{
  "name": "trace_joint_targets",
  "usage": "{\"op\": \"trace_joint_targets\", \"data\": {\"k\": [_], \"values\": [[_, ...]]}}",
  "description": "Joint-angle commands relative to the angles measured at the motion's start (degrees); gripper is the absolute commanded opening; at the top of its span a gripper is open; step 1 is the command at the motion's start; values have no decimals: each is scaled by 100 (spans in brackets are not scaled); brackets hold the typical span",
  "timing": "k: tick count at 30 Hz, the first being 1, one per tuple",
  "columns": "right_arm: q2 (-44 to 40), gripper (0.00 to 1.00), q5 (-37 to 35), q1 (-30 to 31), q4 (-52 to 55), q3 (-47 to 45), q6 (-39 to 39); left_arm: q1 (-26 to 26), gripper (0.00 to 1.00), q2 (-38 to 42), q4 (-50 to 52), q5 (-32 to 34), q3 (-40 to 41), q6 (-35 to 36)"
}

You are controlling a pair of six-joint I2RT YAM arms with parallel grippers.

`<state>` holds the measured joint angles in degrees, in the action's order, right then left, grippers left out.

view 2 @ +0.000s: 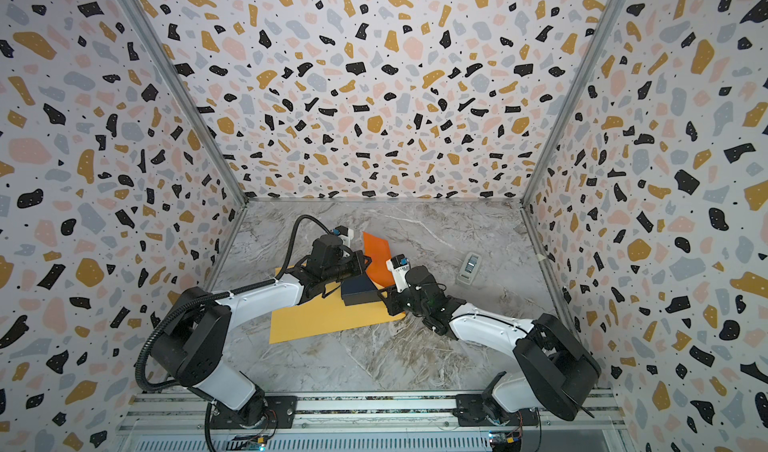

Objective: Wrap a gift box in wrapping paper
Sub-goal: First fold the wrapping paper around the gift box.

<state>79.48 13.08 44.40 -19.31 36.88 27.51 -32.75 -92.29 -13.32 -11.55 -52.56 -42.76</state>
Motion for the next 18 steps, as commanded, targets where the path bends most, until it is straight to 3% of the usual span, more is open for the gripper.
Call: {"op": "trace_joint_targets", "data": {"k": [1, 6, 11, 18], "values": [[-302, 35, 159, 18, 206, 188, -204, 53, 0, 0, -144, -89, -103, 204], [-864, 51, 800, -292, 662, 146, -551, 194, 0, 86, -144, -335, -28, 418], [-1324, 61, 1856, -1123, 762, 22, -594, 472, 0, 252, -144, -652, 143, 631], [-1147, 69, 2026, -1671, 793, 179, -426, 760, 0, 403, 125, -790, 296, 977]]}}
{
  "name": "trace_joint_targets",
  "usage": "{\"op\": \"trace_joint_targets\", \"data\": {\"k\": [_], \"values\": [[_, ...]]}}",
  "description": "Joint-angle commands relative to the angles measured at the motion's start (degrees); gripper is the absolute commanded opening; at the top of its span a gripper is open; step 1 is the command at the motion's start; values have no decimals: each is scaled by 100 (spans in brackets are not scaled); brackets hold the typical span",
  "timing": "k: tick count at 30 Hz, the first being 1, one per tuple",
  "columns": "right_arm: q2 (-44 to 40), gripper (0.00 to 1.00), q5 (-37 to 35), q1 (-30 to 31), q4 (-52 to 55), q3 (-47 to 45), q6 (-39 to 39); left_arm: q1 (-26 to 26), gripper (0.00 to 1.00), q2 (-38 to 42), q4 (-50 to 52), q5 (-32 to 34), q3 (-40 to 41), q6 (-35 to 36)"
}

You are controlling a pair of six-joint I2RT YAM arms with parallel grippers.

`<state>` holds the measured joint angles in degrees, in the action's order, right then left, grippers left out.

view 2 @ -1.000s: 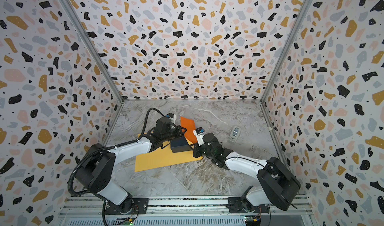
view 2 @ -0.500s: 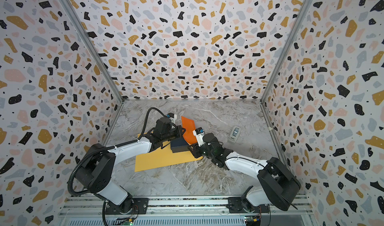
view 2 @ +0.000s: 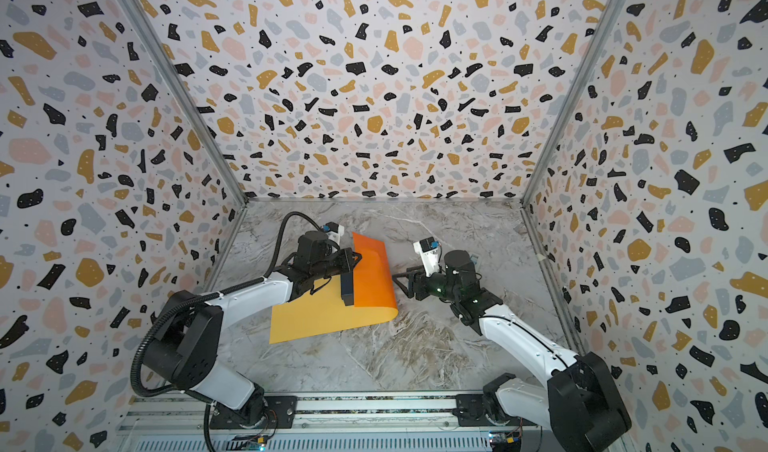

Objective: Wrap a gift box in wrapping paper
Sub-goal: First fold the wrapping paper around the gift box.

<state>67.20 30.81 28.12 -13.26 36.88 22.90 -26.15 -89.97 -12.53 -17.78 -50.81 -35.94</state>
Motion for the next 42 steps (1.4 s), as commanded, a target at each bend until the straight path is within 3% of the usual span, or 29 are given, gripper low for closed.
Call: {"op": "trace_joint_targets", "data": {"k": [1, 14, 23, 42], "values": [[160, 71, 155, -43, 215, 243, 76, 142, 0, 184, 45, -166, 161, 317], [1650, 96, -424, 183, 536, 1167, 351, 434, 0, 285, -87, -426, 499, 363], [2646, 99, -330, 384, 643, 1856, 360, 575, 0, 311, -122, -505, 626, 404], [3512, 99, -330, 592, 800, 2536, 390, 725, 0, 327, -115, -611, 730, 443]]}}
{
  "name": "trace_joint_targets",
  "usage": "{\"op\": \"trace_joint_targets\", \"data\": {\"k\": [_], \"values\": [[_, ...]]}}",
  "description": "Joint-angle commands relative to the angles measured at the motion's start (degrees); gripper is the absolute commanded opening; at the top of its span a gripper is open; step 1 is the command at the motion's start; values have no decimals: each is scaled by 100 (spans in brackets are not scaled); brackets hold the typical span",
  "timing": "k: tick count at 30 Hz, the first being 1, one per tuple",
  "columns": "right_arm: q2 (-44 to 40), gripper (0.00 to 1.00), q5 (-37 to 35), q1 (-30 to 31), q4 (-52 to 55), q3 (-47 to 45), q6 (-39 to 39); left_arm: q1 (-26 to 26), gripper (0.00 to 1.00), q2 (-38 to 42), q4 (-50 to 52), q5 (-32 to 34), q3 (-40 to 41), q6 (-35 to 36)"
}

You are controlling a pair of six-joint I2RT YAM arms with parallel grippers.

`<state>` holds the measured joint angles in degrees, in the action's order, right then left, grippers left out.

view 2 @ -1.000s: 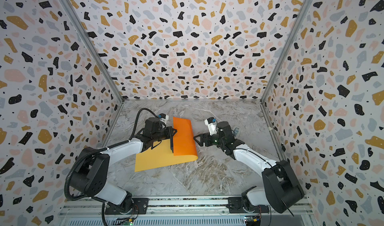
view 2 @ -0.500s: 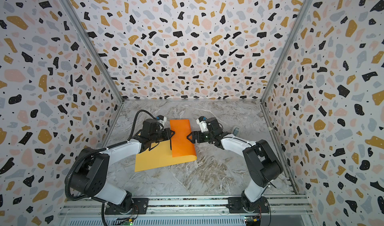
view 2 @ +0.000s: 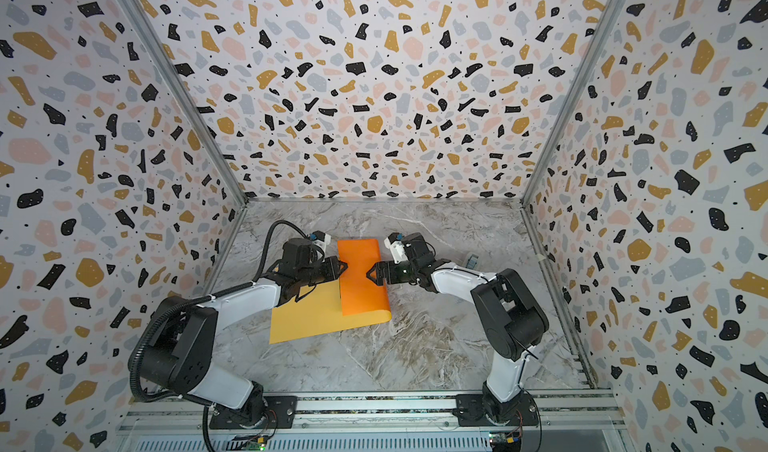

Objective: Wrap a gift box in wrapping paper
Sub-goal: First fold the wrapping paper around the gift box.

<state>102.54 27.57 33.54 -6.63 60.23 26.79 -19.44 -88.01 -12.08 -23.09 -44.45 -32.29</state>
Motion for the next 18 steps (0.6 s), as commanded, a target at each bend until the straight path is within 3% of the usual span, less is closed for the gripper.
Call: {"op": "trace_joint_targets", "data": {"k": [1, 18], "values": [[1, 99, -5, 53, 143, 221, -4, 64, 0, 142, -155, -70, 94, 92], [245, 99, 15, 103, 218, 415, 31, 243, 0, 141, -146, -150, 182, 123]]}}
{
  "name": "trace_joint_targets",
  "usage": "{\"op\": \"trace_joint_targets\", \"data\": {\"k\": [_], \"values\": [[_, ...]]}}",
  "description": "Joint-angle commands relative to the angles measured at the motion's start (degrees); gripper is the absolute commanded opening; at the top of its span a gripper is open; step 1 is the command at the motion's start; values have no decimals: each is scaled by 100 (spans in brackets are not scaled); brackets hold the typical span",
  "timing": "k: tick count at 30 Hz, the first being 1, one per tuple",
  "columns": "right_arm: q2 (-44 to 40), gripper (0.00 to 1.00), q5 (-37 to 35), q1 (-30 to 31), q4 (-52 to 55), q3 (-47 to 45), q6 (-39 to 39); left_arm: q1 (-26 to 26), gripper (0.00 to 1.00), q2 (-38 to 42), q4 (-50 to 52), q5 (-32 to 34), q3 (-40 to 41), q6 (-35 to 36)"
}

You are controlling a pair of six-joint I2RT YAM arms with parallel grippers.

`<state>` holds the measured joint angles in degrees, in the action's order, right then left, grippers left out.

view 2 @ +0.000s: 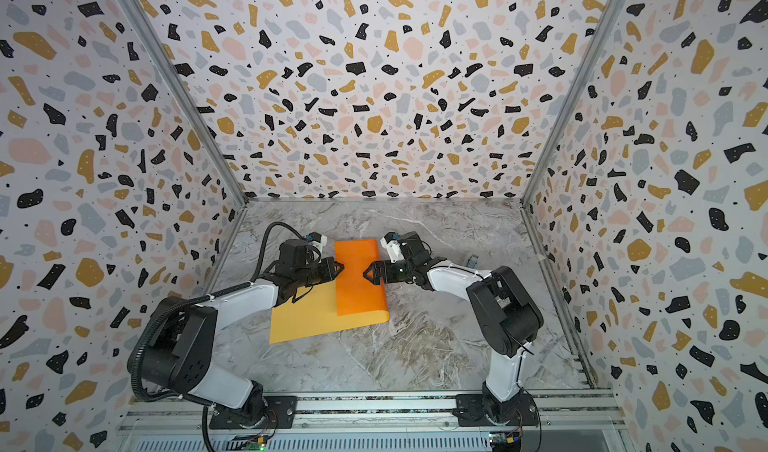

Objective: Wrap a gift box in wrapping paper
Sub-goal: First fold the wrapping paper around the gift box.

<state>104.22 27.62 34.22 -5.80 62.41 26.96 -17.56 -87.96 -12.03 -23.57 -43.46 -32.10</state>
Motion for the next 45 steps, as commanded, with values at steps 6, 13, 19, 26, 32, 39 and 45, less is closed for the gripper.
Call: {"op": "trace_joint_targets", "data": {"k": [6, 13, 19, 26, 32, 39, 45], "values": [[171, 98, -15, 98, 163, 274, 4, 116, 0, 144, -144, -120, 125, 106], [269, 98, 12, 136, 158, 336, 28, 152, 0, 160, -159, -118, 189, 91], [262, 98, 80, 138, 145, 385, 64, 174, 0, 174, -180, -116, 215, 89], [186, 97, 243, 110, 66, 423, 168, 197, 0, 196, -162, -104, 233, 90], [299, 97, 247, 39, 20, 443, 237, 202, 0, 235, -163, -109, 294, 94], [485, 95, 232, -19, 35, 506, 236, 211, 0, 218, -164, -95, 299, 98], [597, 94, 196, -37, 79, 541, 196, 230, 0, 193, -136, -62, 320, 117]]}}
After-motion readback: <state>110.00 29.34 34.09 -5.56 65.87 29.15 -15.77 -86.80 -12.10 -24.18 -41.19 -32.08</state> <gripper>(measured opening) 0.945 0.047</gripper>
